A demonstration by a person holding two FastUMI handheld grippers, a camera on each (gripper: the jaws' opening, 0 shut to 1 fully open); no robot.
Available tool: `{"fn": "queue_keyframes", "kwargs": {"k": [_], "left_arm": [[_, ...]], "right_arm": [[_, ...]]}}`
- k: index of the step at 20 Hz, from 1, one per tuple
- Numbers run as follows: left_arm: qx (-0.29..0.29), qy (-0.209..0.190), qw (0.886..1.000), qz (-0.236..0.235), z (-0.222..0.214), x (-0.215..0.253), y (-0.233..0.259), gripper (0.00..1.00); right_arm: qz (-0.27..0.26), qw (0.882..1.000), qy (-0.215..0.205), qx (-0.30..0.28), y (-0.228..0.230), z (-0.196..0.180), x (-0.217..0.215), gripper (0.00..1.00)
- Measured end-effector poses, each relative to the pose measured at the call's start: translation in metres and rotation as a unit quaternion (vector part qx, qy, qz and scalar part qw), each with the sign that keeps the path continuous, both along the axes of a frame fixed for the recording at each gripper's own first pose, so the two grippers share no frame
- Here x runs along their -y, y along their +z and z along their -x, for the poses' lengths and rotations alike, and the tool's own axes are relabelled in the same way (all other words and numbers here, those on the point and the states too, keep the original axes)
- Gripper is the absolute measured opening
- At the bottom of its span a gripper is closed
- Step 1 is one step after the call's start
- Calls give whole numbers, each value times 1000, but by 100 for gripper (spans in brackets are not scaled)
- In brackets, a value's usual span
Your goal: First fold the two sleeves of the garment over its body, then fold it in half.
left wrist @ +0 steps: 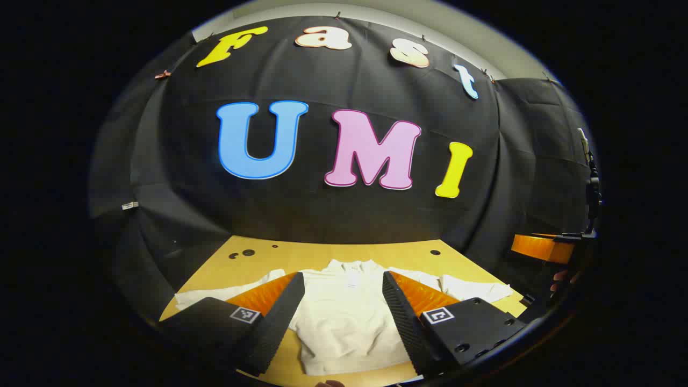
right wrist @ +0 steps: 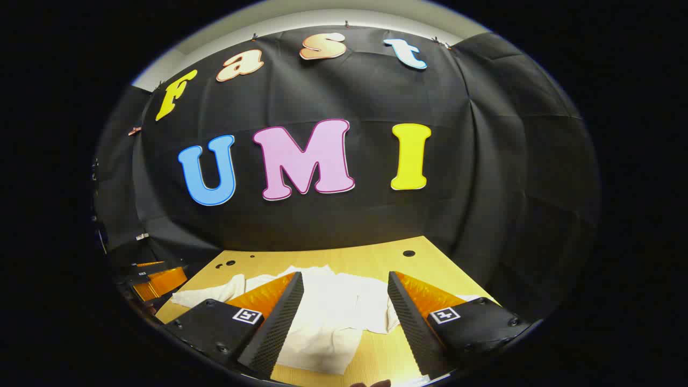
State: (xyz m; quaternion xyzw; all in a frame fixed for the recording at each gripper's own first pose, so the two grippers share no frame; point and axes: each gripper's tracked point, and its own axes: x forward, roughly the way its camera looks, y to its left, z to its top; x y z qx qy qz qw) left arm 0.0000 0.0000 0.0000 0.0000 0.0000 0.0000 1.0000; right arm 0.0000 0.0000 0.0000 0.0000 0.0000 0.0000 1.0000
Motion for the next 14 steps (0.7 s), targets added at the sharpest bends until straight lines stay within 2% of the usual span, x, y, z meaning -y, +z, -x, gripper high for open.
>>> {"fn": "queue_keyframes", "kwargs": {"k": [3, 5, 14], "left_arm": [[-13, -18, 1000, -9, -18, 15, -4, 94], [-25, -16, 1000, -8, -27, 14, -8, 94], [-24, 40, 999, -17, -17, -24, -7, 94]], "right_arm": [[-1, 1000, -17, -4, -1, -6, 12, 97], [14, 1000, -18, -6, -6, -10, 15, 97], [17, 1000, 5, -20, -13, -29, 15, 97]]}}
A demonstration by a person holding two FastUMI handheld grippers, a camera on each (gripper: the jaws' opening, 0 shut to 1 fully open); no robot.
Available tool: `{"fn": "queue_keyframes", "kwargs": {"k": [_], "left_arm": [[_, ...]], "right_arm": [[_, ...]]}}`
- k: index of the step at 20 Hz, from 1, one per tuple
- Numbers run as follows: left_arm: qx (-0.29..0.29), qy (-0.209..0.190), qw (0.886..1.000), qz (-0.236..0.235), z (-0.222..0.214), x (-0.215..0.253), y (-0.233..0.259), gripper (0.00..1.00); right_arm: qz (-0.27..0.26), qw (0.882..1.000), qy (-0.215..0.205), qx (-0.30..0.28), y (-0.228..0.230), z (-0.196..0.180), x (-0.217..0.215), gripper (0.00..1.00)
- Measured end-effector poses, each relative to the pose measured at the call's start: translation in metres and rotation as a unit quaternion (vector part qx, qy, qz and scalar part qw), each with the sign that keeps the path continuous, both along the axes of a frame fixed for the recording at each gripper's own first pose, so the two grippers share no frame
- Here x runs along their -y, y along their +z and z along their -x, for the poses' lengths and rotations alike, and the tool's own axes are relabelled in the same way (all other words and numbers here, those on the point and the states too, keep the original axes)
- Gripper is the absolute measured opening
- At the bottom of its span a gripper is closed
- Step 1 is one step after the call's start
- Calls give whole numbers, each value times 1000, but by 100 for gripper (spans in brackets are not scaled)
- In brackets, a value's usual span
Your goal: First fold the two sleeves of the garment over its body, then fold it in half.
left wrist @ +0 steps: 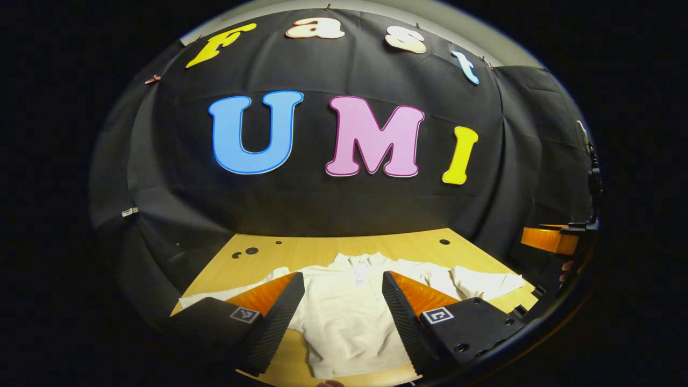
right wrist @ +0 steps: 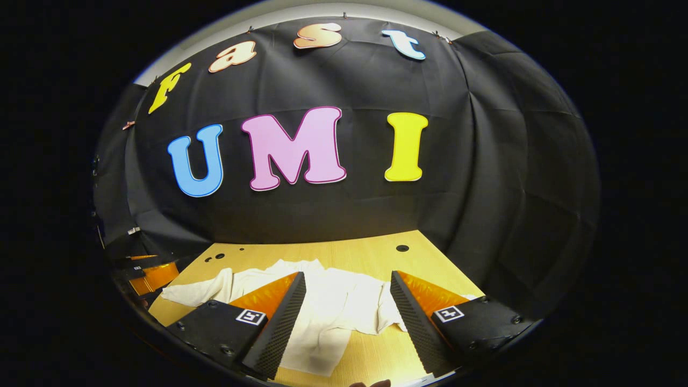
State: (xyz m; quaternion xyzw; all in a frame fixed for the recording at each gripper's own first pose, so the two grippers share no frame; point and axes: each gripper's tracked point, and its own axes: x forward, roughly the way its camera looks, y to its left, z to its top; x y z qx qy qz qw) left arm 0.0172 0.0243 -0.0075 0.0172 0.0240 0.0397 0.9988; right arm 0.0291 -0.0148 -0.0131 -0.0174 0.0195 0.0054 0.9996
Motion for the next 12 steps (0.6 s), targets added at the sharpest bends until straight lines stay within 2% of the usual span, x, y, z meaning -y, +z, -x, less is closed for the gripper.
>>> {"fn": "queue_keyframes", "kwargs": {"k": [7, 10, 12], "left_arm": [[-7, 40, 999, 0, 22, -18, -12, 94], [-31, 53, 998, 11, 32, -24, -29, 94], [-44, 59, 997, 14, 37, -25, -38, 94]], "right_arm": [[6, 1000, -9, -27, -23, -2, 35, 97], [-7, 992, -76, -100, -79, -10, 105, 96], [-9, 986, -110, -127, -111, -18, 146, 96]]}}
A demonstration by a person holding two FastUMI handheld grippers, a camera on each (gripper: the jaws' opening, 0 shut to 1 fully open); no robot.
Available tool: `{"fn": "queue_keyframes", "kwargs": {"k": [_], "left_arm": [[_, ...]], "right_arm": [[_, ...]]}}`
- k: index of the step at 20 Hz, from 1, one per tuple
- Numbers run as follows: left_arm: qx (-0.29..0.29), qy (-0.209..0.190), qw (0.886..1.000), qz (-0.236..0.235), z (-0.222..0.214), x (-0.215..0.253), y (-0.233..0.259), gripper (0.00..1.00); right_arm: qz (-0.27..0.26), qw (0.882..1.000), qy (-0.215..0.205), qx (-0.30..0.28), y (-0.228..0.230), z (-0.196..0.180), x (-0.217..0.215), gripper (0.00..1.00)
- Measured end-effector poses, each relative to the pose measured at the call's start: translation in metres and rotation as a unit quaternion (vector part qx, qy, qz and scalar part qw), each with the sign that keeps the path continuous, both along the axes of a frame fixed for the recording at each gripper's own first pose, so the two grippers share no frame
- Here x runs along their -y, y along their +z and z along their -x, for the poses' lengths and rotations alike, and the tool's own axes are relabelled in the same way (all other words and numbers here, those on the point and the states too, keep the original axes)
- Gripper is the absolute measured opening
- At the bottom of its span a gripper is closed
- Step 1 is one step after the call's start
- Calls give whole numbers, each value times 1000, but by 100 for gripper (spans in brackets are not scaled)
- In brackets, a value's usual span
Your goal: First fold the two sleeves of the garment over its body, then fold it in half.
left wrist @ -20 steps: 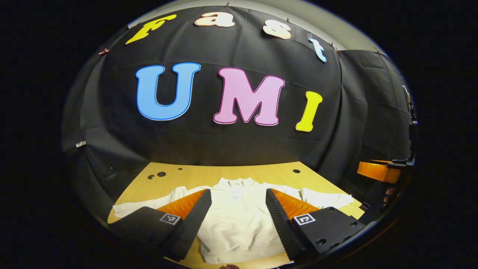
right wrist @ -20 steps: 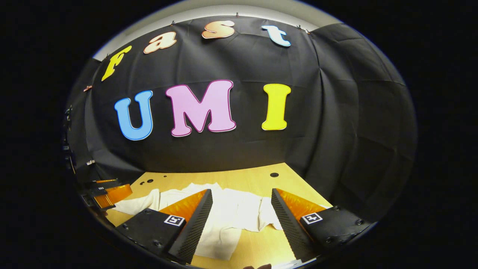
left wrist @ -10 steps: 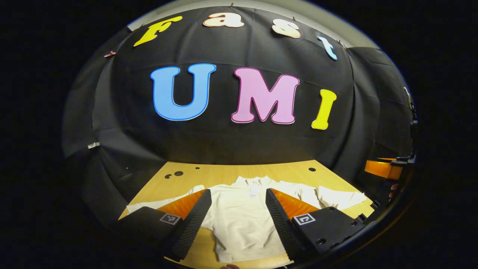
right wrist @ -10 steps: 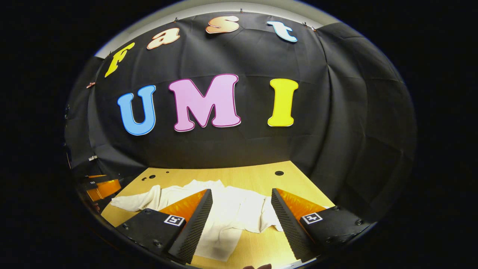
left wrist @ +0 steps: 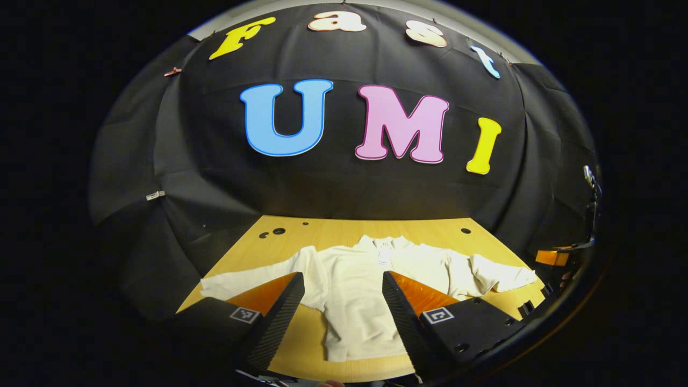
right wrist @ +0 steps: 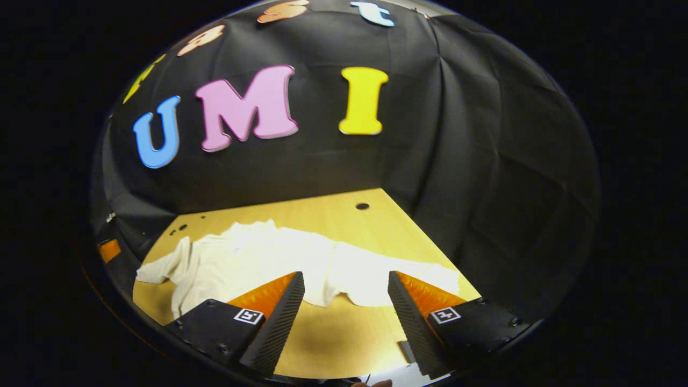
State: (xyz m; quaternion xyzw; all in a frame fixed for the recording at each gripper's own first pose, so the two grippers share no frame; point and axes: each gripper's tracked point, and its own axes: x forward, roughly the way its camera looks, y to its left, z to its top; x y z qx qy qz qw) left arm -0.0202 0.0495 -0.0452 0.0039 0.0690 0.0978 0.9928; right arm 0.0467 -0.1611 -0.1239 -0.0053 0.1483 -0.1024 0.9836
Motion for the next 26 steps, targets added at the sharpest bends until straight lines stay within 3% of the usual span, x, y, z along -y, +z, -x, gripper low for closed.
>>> {"fn": "queue_keyframes", "kwargs": {"k": [6, 12, 17, 22, 23, 24, 26], "left_arm": [[-24, 14, 1000, -2, 11, 2, -15, 94], [-52, 12, 998, -22, 10, 15, -24, 94], [-64, 20, 998, -21, 10, 18, -27, 94], [-71, 34, 997, -23, 9, 14, -31, 94], [-71, 36, 997, -21, 8, 14, -32, 94], [-72, 36, 997, -20, 7, 14, -32, 94], [-75, 34, 996, -20, 5, 15, -33, 94]], "right_arm": [[18, 994, -91, -52, -53, -18, 122, 96], [11, 985, -140, -102, -98, -56, 194, 96], [-13, 981, -144, -131, -123, -73, 215, 98], [-40, 976, -136, -167, -151, -69, 204, 97], [-55, 977, -144, -145, -147, -77, 206, 96], [-79, 974, -149, -151, -154, -74, 203, 85], [-76, 977, -129, -155, -155, -73, 201, 80]]}}
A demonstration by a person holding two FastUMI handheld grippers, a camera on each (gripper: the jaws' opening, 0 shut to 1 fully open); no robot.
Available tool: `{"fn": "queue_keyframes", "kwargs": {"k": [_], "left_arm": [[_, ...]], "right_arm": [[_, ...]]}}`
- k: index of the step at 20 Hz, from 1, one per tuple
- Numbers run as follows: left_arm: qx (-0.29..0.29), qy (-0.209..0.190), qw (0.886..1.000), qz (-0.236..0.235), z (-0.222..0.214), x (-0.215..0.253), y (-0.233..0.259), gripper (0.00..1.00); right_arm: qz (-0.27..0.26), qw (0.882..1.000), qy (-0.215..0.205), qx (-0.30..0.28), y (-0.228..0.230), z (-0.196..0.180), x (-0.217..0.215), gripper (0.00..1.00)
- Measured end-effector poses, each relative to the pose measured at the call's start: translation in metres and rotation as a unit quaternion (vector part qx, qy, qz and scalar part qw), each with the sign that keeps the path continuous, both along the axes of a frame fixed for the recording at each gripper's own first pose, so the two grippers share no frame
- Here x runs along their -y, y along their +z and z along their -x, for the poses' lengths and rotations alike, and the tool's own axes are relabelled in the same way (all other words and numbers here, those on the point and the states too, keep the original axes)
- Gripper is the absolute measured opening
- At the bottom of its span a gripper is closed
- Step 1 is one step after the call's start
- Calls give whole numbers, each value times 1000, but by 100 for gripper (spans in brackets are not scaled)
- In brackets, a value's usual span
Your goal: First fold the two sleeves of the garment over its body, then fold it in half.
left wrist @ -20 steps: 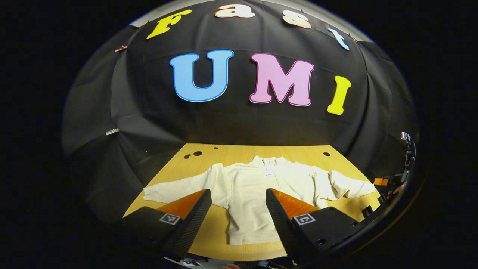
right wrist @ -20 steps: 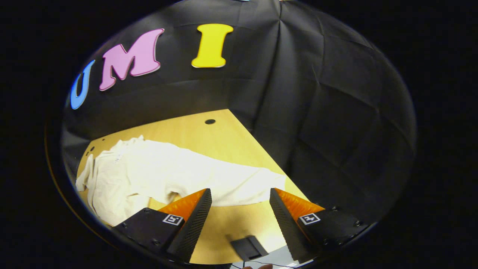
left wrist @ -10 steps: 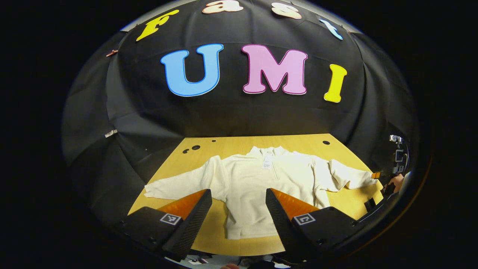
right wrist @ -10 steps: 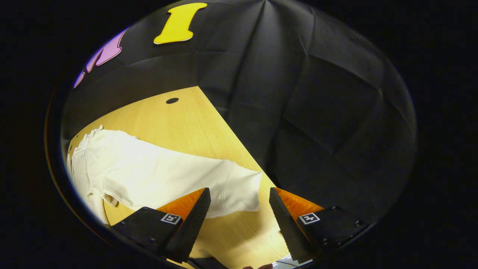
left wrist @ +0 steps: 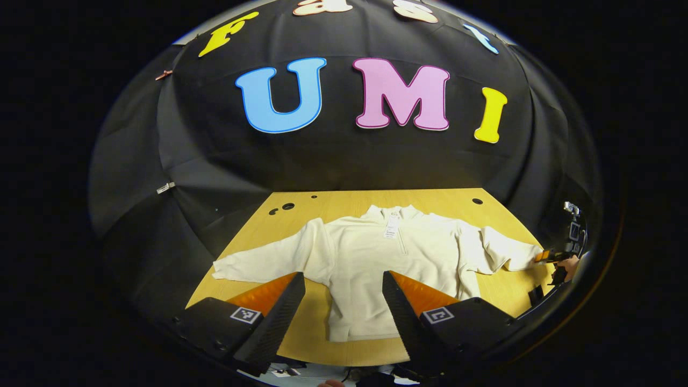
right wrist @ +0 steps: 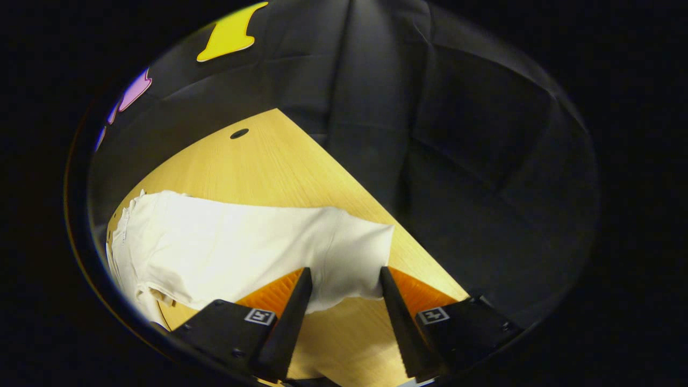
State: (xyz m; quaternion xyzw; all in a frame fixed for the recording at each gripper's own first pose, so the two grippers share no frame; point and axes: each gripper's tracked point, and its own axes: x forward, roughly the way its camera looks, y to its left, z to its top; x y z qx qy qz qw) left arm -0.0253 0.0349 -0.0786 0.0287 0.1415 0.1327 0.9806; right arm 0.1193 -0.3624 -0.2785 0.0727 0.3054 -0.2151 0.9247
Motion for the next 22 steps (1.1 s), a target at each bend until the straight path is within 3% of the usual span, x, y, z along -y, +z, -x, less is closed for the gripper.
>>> {"fn": "queue_keyframes", "kwargs": {"k": [2, 3, 5, 8, 12, 17, 22], "left_arm": [[-2, -1, 1000, -2, -4, -1, -1, 94], [-2, -3, 1000, -3, -5, -2, -2, 94], [3, -6, 1000, -4, -5, -3, 1, 94], [9, -12, 1000, -4, -6, -7, 2, 94], [18, -19, 1000, 9, -6, -14, -1, 94], [30, -24, 999, 26, -2, -32, -4, 94], [36, -28, 998, 33, 8, -57, -7, 94]], "right_arm": [[-9, 1000, 7, -8, 1, 1, -1, 36], [-12, 1000, 9, -11, 2, 1, -1, 22], [-1, 1000, 18, -14, 7, 5, -4, 13], [21, 999, 31, 7, 26, 16, -18, 13], [11, 998, 28, 49, 53, 43, -49, 13], [-8, 991, 65, 115, 96, 62, -133, 13], [-31, 977, 127, 168, 138, 29, -236, 13]]}}
